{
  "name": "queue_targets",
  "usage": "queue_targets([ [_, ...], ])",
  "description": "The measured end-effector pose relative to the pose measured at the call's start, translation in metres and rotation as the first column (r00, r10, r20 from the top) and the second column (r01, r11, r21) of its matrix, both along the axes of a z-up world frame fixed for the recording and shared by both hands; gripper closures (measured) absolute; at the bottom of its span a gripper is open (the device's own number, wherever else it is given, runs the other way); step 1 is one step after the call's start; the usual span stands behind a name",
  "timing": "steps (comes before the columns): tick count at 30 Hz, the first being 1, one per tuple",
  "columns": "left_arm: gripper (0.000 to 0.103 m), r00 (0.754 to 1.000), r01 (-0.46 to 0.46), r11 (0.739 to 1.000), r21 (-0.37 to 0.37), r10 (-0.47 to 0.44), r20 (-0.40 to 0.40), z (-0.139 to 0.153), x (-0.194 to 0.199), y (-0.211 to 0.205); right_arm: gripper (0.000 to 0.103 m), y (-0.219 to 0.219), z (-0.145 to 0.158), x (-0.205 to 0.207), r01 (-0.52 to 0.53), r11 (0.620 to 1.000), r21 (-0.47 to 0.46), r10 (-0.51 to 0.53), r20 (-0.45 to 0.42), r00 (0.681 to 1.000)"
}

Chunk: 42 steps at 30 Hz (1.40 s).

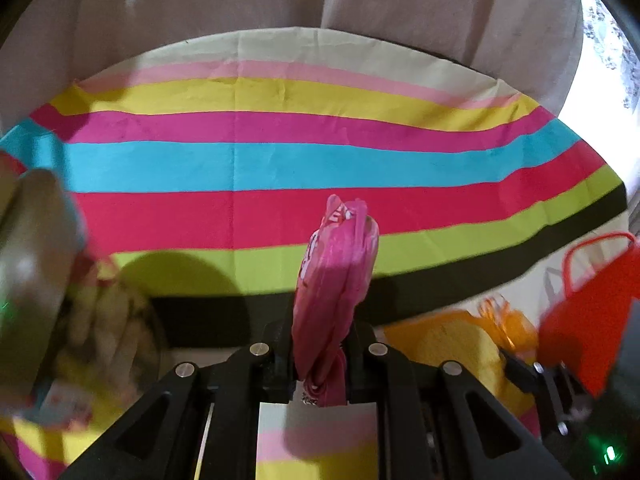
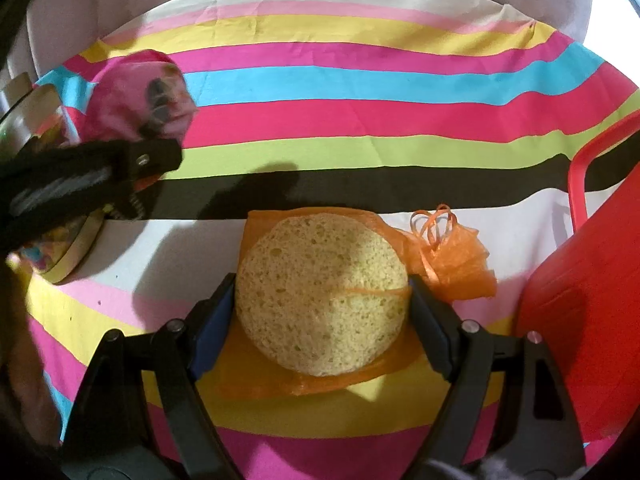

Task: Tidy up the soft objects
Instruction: 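Grasp the pink coin purse with the left gripper while the right holds the mesh bag, then carry the pink purse and orange mesh bag over the white box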

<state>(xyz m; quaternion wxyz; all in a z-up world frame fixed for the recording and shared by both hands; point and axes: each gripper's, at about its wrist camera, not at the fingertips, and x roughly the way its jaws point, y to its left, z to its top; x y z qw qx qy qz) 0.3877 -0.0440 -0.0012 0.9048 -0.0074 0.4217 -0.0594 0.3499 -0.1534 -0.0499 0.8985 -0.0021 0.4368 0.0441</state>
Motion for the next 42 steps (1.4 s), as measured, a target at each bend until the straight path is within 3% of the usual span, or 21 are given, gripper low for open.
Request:
queue_targets([
  [17,0.087,0.993,-0.114,0.988,-0.105,0.113,-0.012,0.021,-0.129,0.033,0.020,0.000,0.048,-0.061,-0.084,0.996,0.031,0.083,0.026,0.996],
  [26,0.087,0.996,-0.080,0.984,-0.159,0.084,0.016,0.035,-0.197,0.023,0.020,-0.011,0.075,-0.135,-0.125,0.992,0.013,0.124,0.065,0.990],
  [42,0.087,0.993,0.117,0.963,-0.241,-0.107,0.056,0.060,-0.273,-0.055,0.020,-0.122,0.111,-0.244,0.038,0.999,-0.038,-0.033,0.117,0.993],
])
